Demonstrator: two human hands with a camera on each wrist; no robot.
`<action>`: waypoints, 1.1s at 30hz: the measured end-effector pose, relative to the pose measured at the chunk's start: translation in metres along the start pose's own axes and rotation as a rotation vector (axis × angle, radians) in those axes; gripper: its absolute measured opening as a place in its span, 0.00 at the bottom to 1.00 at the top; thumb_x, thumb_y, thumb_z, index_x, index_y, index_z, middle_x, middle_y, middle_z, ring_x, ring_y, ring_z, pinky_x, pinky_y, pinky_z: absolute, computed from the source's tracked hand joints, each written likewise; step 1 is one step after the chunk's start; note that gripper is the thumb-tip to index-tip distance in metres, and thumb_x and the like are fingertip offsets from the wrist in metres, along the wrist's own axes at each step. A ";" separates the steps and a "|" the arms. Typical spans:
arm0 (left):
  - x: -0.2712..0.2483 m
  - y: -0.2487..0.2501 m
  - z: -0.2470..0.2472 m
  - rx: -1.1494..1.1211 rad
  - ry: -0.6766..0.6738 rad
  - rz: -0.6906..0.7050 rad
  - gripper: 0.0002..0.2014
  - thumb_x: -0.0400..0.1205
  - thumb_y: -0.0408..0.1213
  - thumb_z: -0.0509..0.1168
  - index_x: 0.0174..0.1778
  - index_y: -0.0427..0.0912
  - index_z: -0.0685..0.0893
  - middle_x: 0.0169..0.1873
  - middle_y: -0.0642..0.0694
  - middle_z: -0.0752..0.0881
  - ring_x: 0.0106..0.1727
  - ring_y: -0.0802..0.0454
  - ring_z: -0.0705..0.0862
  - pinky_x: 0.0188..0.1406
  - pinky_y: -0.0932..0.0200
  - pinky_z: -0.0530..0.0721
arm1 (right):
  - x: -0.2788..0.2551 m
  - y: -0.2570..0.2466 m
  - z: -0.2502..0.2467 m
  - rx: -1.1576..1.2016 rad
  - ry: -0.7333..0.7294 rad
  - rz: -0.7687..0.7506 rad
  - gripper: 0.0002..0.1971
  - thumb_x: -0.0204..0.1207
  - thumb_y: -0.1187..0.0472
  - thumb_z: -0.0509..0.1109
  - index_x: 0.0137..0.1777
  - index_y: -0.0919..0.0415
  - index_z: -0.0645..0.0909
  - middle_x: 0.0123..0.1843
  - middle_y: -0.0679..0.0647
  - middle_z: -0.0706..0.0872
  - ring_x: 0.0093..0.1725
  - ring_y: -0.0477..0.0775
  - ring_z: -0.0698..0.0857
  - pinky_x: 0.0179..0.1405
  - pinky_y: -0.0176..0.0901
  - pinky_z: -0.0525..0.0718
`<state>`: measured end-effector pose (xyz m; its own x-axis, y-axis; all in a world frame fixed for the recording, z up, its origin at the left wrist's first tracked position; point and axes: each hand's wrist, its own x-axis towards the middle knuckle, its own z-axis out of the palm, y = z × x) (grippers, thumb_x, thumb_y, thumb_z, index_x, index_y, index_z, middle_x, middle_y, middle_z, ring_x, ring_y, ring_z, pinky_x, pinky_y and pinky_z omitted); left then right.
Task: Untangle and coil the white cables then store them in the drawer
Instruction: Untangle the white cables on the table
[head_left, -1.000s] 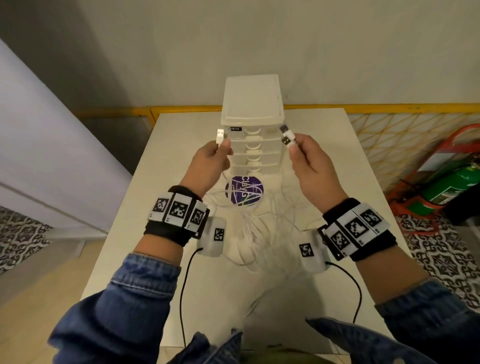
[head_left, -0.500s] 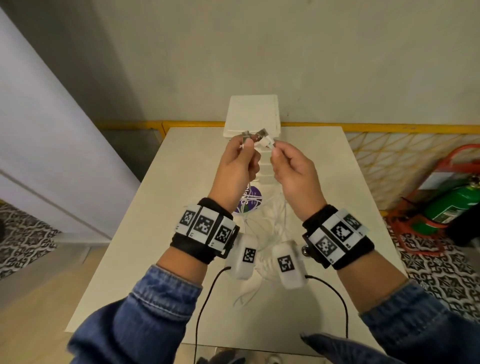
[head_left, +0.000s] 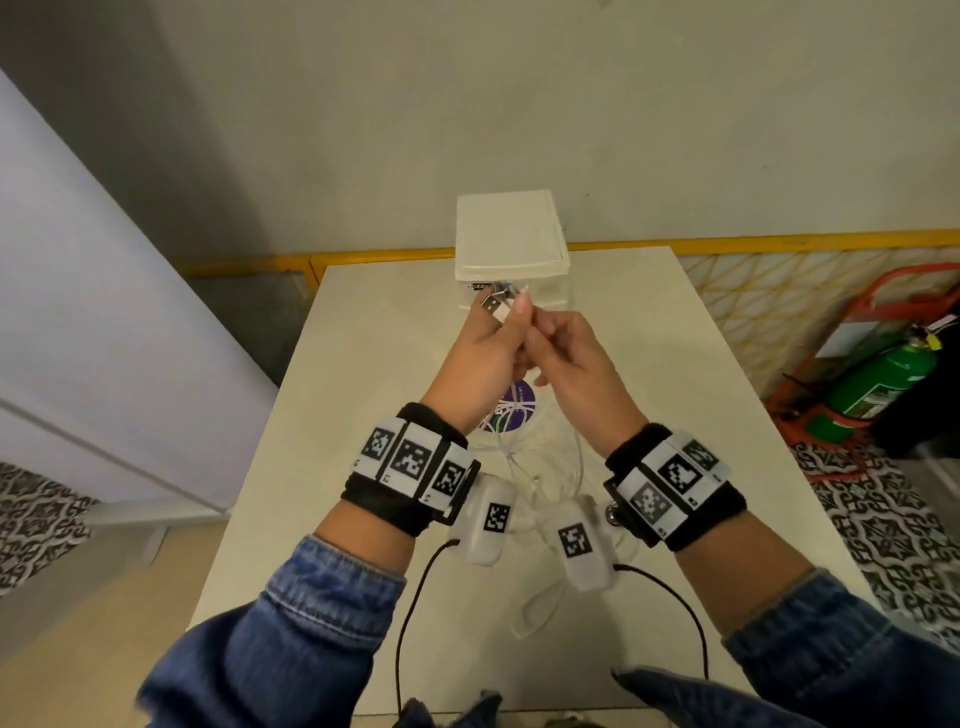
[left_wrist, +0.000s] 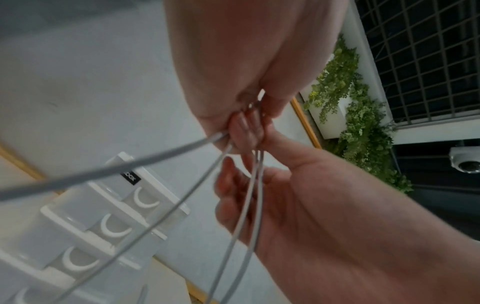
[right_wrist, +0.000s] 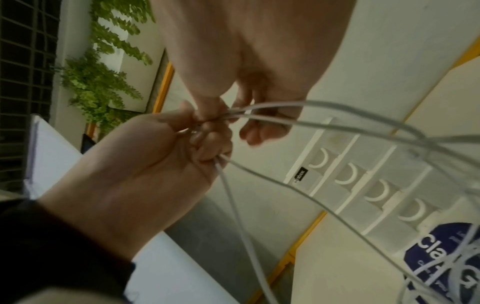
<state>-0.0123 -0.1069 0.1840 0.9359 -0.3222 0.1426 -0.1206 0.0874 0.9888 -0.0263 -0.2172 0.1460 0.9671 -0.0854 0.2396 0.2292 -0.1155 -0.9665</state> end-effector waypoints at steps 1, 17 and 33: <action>0.000 -0.001 -0.004 0.010 -0.039 0.011 0.09 0.88 0.40 0.51 0.46 0.44 0.73 0.33 0.45 0.78 0.25 0.58 0.75 0.23 0.64 0.72 | -0.002 0.001 0.001 0.029 -0.091 -0.001 0.14 0.81 0.55 0.59 0.60 0.63 0.71 0.50 0.50 0.83 0.44 0.31 0.83 0.44 0.30 0.81; 0.012 -0.046 -0.088 -0.015 0.121 -0.002 0.09 0.88 0.40 0.52 0.45 0.44 0.73 0.36 0.50 0.83 0.42 0.55 0.82 0.47 0.57 0.78 | -0.028 0.032 0.014 -0.198 -0.169 0.129 0.13 0.84 0.62 0.56 0.48 0.68 0.79 0.29 0.43 0.80 0.29 0.36 0.77 0.39 0.28 0.76; 0.006 -0.062 -0.062 0.471 -0.417 -0.179 0.13 0.86 0.41 0.58 0.37 0.45 0.82 0.23 0.51 0.76 0.22 0.62 0.74 0.28 0.68 0.73 | -0.011 0.037 -0.004 -0.532 -0.251 -0.004 0.11 0.83 0.60 0.58 0.47 0.62 0.81 0.44 0.56 0.87 0.45 0.54 0.83 0.49 0.45 0.78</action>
<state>0.0215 -0.0560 0.1206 0.7595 -0.6404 -0.1145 -0.1960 -0.3930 0.8984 -0.0287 -0.2242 0.1075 0.9778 0.1458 0.1508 0.2086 -0.6020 -0.7708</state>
